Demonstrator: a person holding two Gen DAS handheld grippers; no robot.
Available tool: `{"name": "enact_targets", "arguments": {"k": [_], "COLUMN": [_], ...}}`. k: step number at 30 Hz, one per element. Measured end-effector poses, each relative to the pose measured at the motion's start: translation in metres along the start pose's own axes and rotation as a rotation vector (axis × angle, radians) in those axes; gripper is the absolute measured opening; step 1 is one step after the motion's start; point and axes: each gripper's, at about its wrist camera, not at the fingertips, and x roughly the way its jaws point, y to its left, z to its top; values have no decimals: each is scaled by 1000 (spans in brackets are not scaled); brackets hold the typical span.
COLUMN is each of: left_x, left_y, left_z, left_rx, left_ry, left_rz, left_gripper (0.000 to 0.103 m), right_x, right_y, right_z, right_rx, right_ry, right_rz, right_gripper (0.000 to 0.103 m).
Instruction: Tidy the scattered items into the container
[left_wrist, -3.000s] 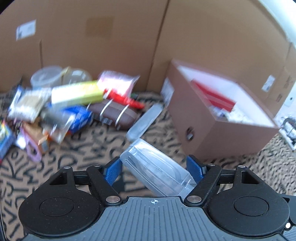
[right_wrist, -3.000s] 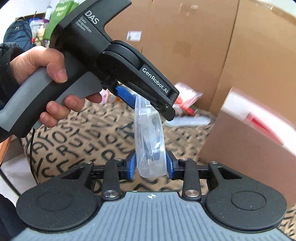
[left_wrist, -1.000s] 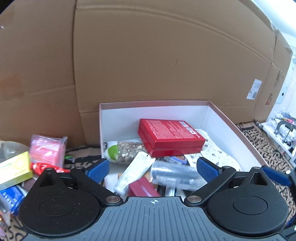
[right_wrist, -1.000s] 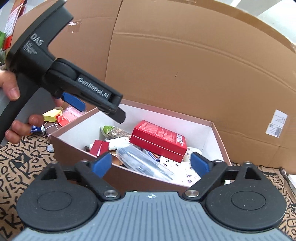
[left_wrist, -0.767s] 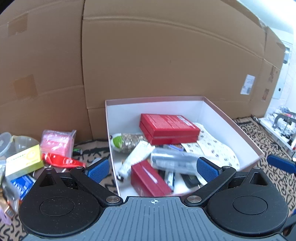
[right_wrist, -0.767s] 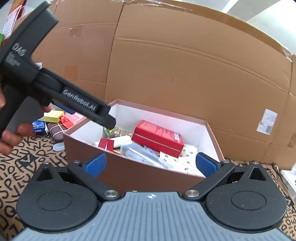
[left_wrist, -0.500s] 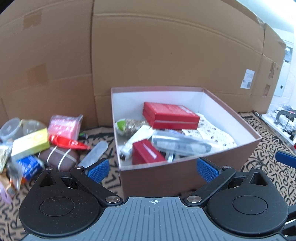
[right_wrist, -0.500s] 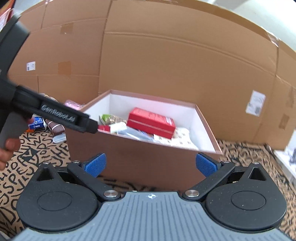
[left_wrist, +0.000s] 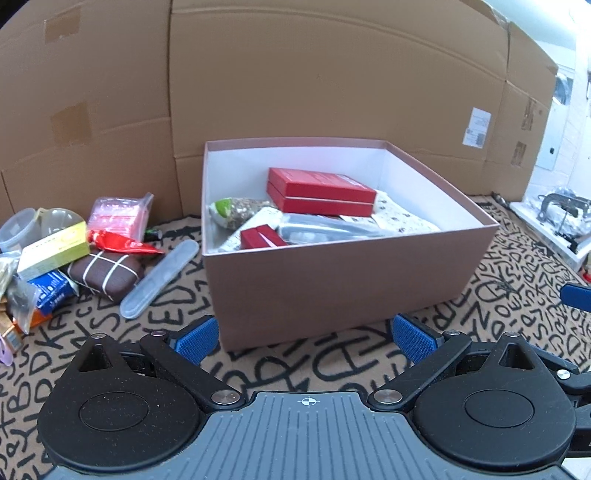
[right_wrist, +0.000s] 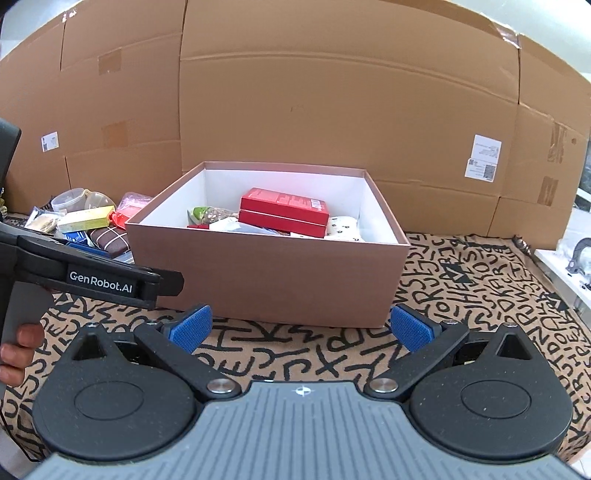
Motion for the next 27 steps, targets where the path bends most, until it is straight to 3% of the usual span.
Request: {"name": "enact_targets", "arguments": {"k": [27], "left_x": [11], "left_y": [-7], "left_z": [5], "left_rx": [7], "left_ry": [12], "left_rz": [5], "left_gripper": [103], "right_x": [10], "right_y": [6], "right_z": [0], "right_rx": [-52], "right_ry": [10], "right_rz": [-16], "right_gripper": [102]}}
